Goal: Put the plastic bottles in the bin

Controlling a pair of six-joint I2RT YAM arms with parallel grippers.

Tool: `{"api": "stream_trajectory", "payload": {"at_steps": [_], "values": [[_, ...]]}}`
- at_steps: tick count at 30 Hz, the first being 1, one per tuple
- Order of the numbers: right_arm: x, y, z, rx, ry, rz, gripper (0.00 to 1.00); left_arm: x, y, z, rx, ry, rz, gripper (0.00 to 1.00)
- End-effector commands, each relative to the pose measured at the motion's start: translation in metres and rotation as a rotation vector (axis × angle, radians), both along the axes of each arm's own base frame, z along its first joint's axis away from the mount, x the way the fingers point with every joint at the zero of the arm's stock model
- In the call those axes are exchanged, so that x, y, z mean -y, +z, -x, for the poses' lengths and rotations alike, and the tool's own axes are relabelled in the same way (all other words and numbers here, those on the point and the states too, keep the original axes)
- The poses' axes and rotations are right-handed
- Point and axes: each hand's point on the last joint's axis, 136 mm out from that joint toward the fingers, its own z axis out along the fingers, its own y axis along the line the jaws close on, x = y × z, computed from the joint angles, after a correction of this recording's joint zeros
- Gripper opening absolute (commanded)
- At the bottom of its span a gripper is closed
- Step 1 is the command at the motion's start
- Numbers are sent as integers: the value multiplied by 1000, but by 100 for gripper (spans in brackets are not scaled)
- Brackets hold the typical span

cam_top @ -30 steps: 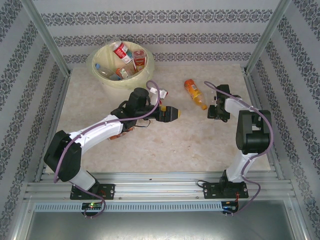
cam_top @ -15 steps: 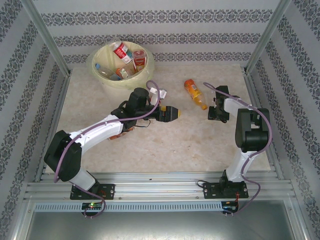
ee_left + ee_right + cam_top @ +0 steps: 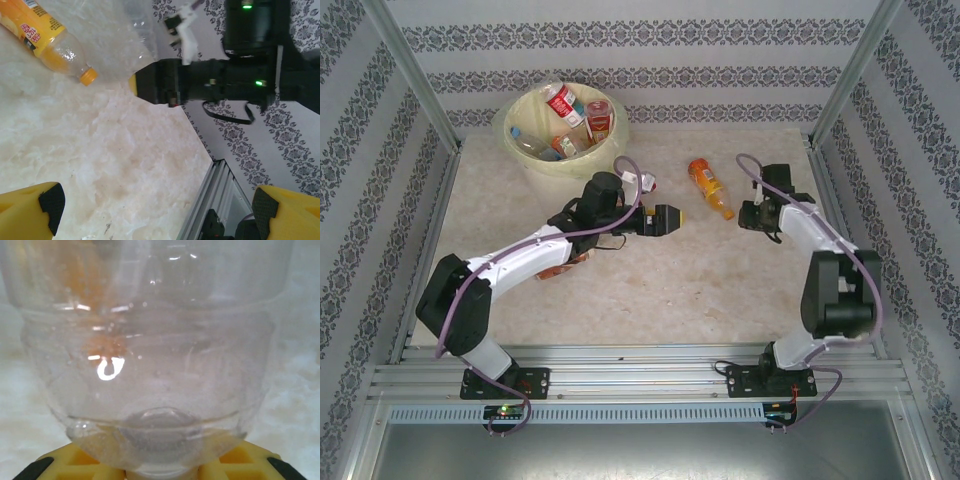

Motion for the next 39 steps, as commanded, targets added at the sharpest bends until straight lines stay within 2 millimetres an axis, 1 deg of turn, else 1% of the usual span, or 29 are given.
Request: {"api": "stream_trajectory", "payload": {"at_steps": [1,5,7,9,13,17,24,28,30,34,38,39], "values": [[-40,42,0,129,104,-186,33,4,34,-15,58,19,82,97],[-81,89,9,245,232,-359,33,5,55,-25,102,0,135,97],[-101,109,17,277,309,-426,34,5,68,-28,142,-12,148,98],[-119,124,26,293,380,-466,34,4,77,-33,169,-16,148,97],[-151,144,43,318,496,-522,35,-4,99,-48,236,4,149,95],[-177,153,58,317,594,-553,35,-12,111,-60,258,1,115,95],[-204,163,75,318,702,-603,36,-20,117,-71,247,-20,133,96],[-211,169,81,323,737,-644,36,-19,116,-69,243,-55,141,95],[-213,174,83,329,753,-666,36,-19,112,-68,236,-66,137,95],[-219,180,90,331,792,-717,36,-23,110,-68,235,-70,141,95],[-226,183,101,311,856,-786,37,-25,118,-68,229,-88,195,91],[-228,183,103,305,868,-796,37,-26,121,-69,228,-92,214,89]]}}
